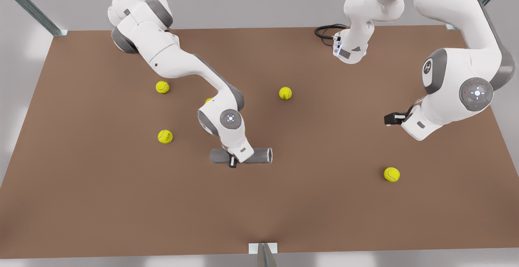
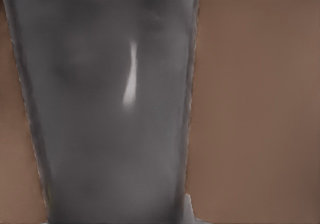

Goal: Put the tennis tube upright

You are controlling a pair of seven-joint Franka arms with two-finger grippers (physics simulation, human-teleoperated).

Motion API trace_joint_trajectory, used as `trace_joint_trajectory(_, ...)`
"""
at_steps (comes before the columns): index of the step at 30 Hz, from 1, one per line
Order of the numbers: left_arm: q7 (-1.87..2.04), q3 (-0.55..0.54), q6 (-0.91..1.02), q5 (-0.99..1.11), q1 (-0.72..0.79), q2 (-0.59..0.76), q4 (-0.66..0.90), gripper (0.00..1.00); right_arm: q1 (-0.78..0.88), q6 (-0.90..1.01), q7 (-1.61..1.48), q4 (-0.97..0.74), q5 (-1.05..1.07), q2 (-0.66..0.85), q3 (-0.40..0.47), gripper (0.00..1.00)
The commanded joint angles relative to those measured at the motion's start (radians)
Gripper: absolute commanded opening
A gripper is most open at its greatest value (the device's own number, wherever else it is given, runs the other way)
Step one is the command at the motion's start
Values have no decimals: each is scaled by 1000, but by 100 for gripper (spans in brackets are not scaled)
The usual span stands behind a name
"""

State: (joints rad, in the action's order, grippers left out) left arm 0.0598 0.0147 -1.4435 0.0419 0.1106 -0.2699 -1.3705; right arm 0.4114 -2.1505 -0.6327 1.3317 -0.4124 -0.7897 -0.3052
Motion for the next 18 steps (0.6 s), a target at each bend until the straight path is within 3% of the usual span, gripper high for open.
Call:
trace_joint_trajectory(1,0,-1,1,-2,-2,0,1,100,18,8,-10,-14,24,-8,18,59)
trace_joint_trajectory(9,2,-1,0,-4,-2,-8,-1,100,171,84,122,-265,60,-190,87,62)
trace_joint_trajectory(12,2,-1,0,-5,-2,-8,-1,100,231,113,117,-321,109,-230,136,84)
trace_joint_trajectory(13,2,-1,0,-5,-2,-9,-1,100,237,115,119,-324,109,-230,139,100)
trace_joint_trajectory(18,2,-1,0,-5,-2,-14,-1,100,236,184,116,-358,139,-217,140,100)
